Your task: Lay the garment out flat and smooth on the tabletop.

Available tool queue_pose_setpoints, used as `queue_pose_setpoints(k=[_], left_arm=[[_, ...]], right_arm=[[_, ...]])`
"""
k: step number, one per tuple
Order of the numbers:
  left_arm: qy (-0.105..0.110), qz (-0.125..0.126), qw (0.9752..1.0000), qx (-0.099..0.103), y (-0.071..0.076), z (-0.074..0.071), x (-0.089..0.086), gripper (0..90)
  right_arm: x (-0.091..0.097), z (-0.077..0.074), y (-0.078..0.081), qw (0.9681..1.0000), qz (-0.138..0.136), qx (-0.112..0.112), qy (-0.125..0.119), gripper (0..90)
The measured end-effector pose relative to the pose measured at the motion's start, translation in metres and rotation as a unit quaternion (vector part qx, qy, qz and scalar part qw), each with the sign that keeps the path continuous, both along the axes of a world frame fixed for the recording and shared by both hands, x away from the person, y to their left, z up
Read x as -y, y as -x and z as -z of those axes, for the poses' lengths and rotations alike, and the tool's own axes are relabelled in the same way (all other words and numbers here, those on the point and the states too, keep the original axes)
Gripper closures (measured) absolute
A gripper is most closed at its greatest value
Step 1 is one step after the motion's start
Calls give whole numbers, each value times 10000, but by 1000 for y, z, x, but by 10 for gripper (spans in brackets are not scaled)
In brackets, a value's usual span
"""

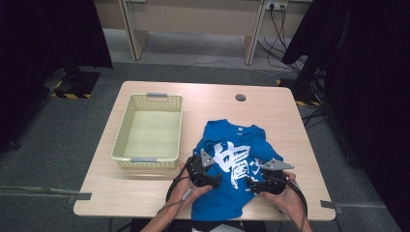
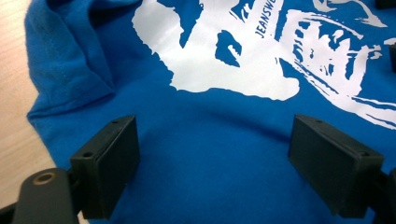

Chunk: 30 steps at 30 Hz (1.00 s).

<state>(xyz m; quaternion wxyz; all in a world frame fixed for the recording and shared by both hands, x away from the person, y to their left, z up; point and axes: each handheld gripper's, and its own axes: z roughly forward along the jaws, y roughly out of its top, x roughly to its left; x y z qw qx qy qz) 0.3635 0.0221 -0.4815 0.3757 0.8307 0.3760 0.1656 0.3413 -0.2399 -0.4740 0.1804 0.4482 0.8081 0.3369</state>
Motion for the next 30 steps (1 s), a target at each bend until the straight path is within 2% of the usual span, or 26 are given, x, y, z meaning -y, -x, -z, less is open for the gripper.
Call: queue_pose_setpoints(k=[11,19,21,26,30], left_arm=[[6,166,9999,-10,15,0,-4,154],[4,222,9998,-14,25,0,-7,153],[5,212,9998,-19,26,0,-7,152],[7,206,9998,-21,25,0,-7,149],[9,217,9998,-31,25,0,-6,141]], right_arm=[[7,0,28,9999,-26,-57,-89,234],[12,-3,43,9998,-128,-165,-39,237],[14,-5,42,9999,-107,-96,-84,246],[30,-19,24,9991,170,386,-47,289],[36,-22,5,9986,263,456,85,329]])
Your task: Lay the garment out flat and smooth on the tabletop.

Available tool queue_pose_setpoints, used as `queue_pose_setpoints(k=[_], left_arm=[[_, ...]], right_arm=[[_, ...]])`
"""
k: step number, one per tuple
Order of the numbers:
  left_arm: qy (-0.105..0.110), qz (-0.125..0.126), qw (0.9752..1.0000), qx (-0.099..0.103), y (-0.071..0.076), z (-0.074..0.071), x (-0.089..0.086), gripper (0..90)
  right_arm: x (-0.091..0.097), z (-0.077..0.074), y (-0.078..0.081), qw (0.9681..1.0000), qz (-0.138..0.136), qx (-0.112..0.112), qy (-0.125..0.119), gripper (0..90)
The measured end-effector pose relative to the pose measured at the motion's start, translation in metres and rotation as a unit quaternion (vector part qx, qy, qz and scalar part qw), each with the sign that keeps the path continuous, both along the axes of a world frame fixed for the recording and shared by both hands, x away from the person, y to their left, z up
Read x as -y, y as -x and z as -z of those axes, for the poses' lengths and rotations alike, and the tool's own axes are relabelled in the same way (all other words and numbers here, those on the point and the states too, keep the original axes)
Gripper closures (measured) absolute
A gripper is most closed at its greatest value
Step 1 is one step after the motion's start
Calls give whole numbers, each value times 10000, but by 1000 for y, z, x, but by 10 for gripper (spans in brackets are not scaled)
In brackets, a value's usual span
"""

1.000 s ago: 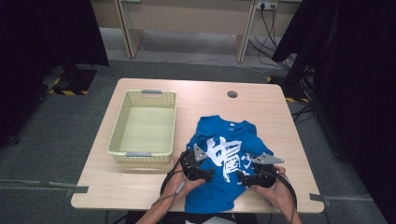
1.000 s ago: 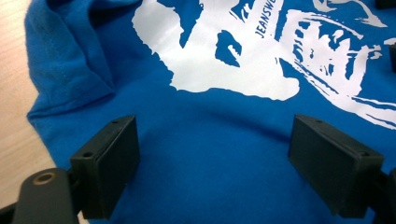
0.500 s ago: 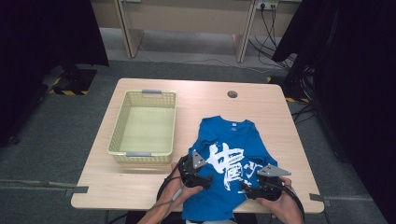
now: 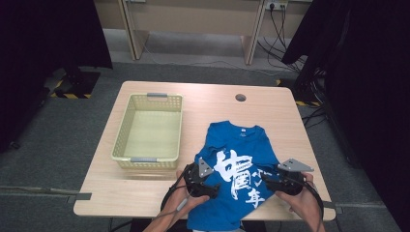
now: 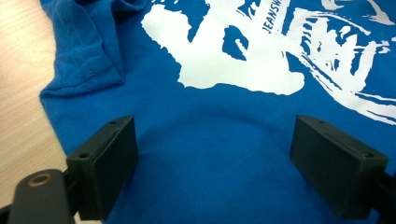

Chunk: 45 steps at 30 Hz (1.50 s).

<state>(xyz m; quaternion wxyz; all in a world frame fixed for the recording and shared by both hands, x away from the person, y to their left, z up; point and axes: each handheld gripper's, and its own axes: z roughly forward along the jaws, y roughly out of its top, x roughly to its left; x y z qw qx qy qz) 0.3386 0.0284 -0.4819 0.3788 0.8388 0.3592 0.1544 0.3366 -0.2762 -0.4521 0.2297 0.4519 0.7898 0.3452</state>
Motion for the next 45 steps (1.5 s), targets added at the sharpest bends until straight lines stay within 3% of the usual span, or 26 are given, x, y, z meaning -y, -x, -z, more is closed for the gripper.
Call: queue_pose_setpoints(k=[7,13,16,18,21,24,27,32,39,45], left_arm=[[6,-5,10000,-8,-1,0,1,128],[-11,-7,10000,-19,-1,0,1,117],[-13,-4,10000,-20,-1,0,1,116],[-13,-4,10000,-24,-1,0,1,113],[-15,-4,10000,-23,-1,0,1,112],[-14,-5,10000,-24,-1,0,2,112],[-10,-6,10000,-21,-1,0,2,111],[-11,-9,10000,-21,-1,0,2,111],[-26,0,10000,-22,-2,0,2,108],[-24,-13,10000,-28,-2,0,2,106]], right_arm=[[-10,2,-25,9995,-53,47,307,365],[-18,9,-39,9989,-47,-116,461,318],[-19,12,-45,9985,-47,-159,526,337],[-20,14,-48,9979,-94,-195,606,392],[-17,14,-50,9983,-174,-263,499,524],[-11,14,-50,9978,-142,-189,612,643],[-5,13,-52,9979,-85,-127,622,704],[13,9,-55,9962,247,55,832,737],[52,9,-60,9928,917,124,761,697],[66,2,-57,9916,1156,228,532,624]])
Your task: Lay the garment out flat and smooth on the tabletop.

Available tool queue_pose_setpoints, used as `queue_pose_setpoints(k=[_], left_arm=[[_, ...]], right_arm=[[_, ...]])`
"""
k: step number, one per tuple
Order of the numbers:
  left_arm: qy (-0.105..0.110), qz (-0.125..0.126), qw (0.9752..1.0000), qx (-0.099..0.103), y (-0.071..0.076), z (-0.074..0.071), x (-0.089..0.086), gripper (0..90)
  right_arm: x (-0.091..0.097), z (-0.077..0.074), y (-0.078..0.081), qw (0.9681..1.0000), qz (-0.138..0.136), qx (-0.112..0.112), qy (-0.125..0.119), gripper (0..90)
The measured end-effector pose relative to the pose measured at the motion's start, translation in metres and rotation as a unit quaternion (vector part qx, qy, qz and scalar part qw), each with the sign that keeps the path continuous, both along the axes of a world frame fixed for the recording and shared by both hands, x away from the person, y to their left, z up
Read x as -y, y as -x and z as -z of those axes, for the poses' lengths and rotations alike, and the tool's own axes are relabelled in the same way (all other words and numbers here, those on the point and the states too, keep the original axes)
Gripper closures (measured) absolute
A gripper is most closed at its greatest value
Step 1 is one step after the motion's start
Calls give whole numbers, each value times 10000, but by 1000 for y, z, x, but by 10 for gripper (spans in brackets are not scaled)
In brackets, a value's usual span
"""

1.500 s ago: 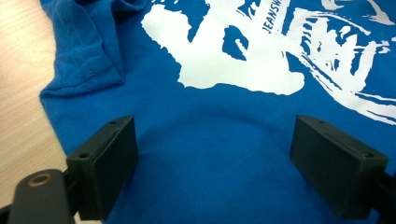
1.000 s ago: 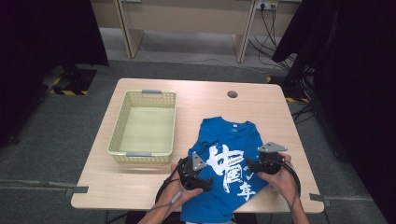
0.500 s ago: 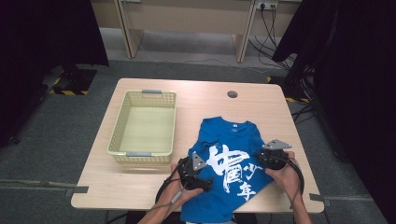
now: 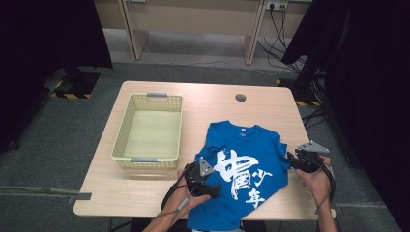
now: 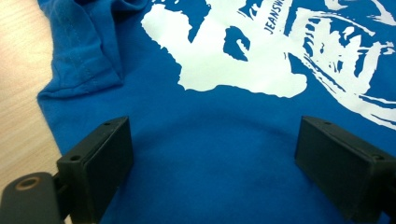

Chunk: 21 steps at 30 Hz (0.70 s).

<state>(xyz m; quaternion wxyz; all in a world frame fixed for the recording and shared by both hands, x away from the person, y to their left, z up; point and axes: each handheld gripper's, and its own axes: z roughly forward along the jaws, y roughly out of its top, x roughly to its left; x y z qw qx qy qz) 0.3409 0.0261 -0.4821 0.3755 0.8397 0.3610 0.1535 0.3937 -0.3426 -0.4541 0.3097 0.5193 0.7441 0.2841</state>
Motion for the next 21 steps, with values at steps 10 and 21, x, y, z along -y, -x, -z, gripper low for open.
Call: queue_pose_setpoints(k=[10,21], left_arm=[[1,-2,10000,-3,0,0,0,104],[1,-9,10000,-2,0,0,0,104]], right_arm=[[-27,-20,10,9986,-403,254,-216,500],[-61,-1,1,9961,-859,-179,96,503]])
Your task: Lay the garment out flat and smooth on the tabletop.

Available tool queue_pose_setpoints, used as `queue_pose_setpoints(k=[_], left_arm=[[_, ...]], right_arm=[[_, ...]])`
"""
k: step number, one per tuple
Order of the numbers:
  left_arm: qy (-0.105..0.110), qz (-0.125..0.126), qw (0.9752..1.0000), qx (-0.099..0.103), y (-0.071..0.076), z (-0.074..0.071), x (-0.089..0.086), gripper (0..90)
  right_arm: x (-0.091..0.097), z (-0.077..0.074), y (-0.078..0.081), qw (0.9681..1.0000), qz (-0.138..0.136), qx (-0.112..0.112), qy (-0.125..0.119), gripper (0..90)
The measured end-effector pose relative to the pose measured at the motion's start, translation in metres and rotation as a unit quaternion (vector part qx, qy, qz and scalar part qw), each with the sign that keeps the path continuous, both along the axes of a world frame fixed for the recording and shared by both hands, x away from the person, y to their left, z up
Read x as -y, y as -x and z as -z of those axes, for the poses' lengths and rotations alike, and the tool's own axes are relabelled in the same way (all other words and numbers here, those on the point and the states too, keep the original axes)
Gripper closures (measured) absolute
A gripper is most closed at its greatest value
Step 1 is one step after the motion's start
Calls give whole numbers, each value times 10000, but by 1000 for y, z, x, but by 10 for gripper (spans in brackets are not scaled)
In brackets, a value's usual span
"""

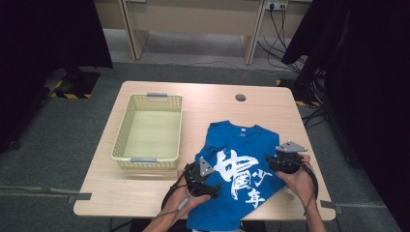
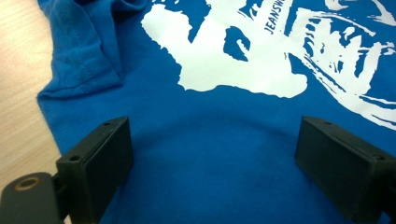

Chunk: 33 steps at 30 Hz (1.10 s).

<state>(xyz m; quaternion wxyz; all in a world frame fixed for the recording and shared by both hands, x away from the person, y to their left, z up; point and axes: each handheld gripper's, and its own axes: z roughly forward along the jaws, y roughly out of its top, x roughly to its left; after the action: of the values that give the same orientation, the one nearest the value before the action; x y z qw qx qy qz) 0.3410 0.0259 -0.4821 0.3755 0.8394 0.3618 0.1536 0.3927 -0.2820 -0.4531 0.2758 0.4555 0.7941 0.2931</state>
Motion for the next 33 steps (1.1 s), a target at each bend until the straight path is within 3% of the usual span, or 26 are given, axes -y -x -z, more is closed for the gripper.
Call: queue_pose_setpoints(k=[5,7,9,16,22,26,30,33], left_arm=[[3,0,10000,3,0,0,0,103],[3,-1,10000,3,0,0,0,102],[4,1,10000,3,0,0,0,102],[2,-2,10000,2,0,0,0,102],[2,2,10000,1,0,0,0,102],[-3,-3,10000,2,0,0,0,102],[-4,-1,10000,-2,0,0,0,102],[-4,-3,10000,0,0,0,0,102]], right_arm=[[6,10,-7,9996,114,-171,201,528],[11,13,-10,9996,75,-245,98,635],[13,12,-11,9995,106,-240,188,690],[34,8,-13,9994,321,-78,66,820],[65,1,-11,9971,744,48,-119,807],[83,1,-9,9945,1014,75,-243,737],[87,-7,-4,9931,1088,192,-392,643],[81,-11,-1,9942,982,189,-409,593]])
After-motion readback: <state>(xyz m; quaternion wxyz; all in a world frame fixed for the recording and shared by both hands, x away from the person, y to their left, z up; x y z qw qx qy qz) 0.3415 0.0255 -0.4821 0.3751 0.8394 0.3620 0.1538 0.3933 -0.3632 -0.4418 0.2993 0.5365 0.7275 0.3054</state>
